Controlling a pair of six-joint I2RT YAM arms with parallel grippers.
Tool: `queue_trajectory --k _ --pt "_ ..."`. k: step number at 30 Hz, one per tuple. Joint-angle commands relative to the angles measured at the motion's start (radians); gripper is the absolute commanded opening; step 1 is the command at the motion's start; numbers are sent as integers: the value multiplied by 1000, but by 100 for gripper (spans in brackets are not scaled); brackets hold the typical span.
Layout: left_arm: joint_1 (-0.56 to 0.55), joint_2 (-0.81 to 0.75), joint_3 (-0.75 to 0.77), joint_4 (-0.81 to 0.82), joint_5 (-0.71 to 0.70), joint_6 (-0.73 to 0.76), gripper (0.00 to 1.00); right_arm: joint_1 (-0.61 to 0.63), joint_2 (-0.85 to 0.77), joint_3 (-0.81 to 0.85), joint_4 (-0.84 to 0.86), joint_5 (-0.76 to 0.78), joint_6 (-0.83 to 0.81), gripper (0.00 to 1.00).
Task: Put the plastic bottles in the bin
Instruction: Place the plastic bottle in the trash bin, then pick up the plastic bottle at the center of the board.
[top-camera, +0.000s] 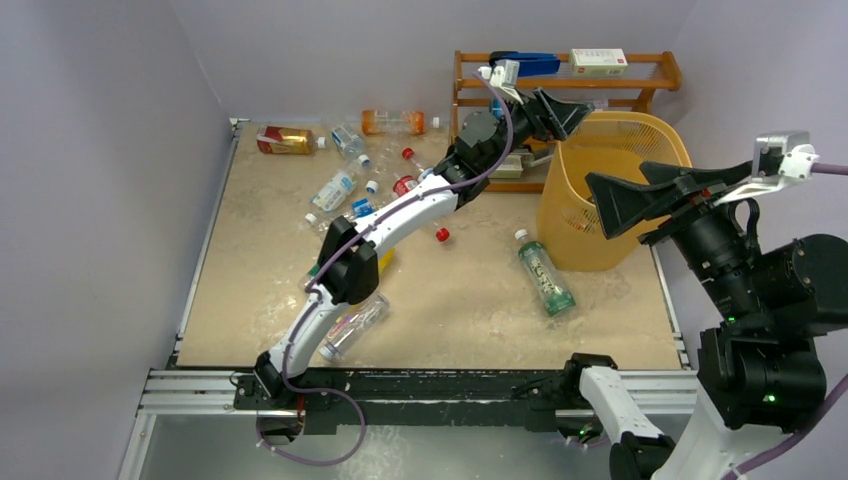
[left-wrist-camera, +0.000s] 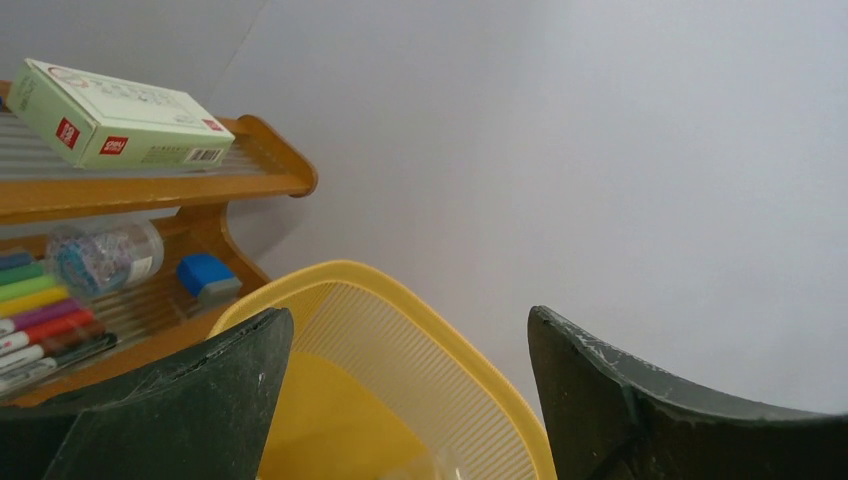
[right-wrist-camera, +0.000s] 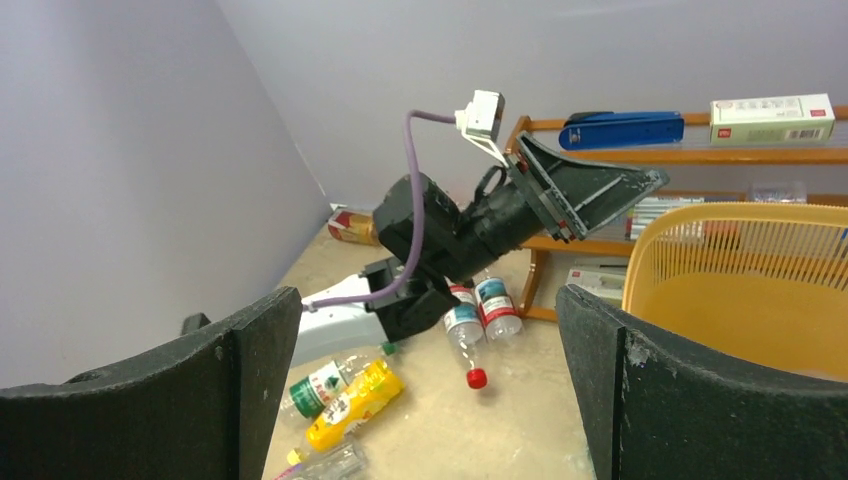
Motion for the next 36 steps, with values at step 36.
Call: queue_trajectory --k 36 --pt "-44 -872 -1291 -127 60 -252 90 5 47 -409 67 67 -131 96"
